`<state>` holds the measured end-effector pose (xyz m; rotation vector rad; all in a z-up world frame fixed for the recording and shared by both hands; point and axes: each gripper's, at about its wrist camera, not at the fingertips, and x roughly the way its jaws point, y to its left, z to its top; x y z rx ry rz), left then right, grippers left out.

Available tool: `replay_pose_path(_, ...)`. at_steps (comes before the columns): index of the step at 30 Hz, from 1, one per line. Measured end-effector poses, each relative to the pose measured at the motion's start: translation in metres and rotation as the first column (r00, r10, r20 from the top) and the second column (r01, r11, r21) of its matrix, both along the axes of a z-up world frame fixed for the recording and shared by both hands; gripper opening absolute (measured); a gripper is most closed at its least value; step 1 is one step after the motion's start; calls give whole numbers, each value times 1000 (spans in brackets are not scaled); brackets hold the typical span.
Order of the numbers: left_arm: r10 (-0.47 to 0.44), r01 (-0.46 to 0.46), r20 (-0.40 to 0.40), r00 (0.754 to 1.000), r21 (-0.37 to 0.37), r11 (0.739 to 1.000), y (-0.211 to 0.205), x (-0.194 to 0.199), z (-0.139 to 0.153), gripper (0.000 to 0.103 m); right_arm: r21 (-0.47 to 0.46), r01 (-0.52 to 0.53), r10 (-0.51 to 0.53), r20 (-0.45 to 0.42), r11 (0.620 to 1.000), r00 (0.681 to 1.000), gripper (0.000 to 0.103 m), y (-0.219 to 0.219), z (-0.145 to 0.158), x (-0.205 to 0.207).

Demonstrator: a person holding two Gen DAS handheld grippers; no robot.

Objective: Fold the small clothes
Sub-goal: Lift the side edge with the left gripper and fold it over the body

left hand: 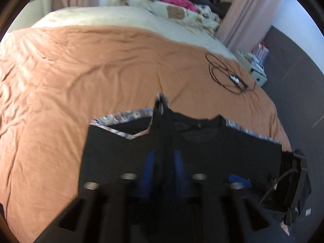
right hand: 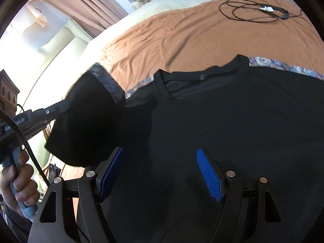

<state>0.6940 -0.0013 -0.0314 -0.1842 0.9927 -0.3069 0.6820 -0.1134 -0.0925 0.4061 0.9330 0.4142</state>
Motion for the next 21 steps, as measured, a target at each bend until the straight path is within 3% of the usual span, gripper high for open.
replay_pose_path(1,3,-3,15,1000,7,1000,0,-2,0,63,-3,0,0,-5,1000,1000,73,0,-2,0)
replay_pose_path(2,17,-17,37,999,19,1000,3,-4,2,73,-2,1,-1,-8,1000,1000,73,1,-3,1)
replay_pose_path(9,99,-100,39,994,25,995,41,-4,-1,75,15,-2,3,-27,1000,1000,73,11,-7,9)
replay_pose_path(14,155,-155,-2,988,41,987,74,-7,-21,57,14,-4,5,-39,1000,999,73,22,-17,21)
replay_pose_path(16,170,-169,-23,985,48,985,86,-10,-31,50,12,-6,7,-48,1000,999,57,27,-21,25)
replay_pose_path(18,180,-178,-42,983,52,983,97,-12,-42,47,8,-17,17,-67,1000,998,48,32,-27,30)
replay_pose_path(21,197,-193,-74,978,55,980,113,-15,-59,43,-9,-19,18,-77,1000,997,46,39,-34,34)
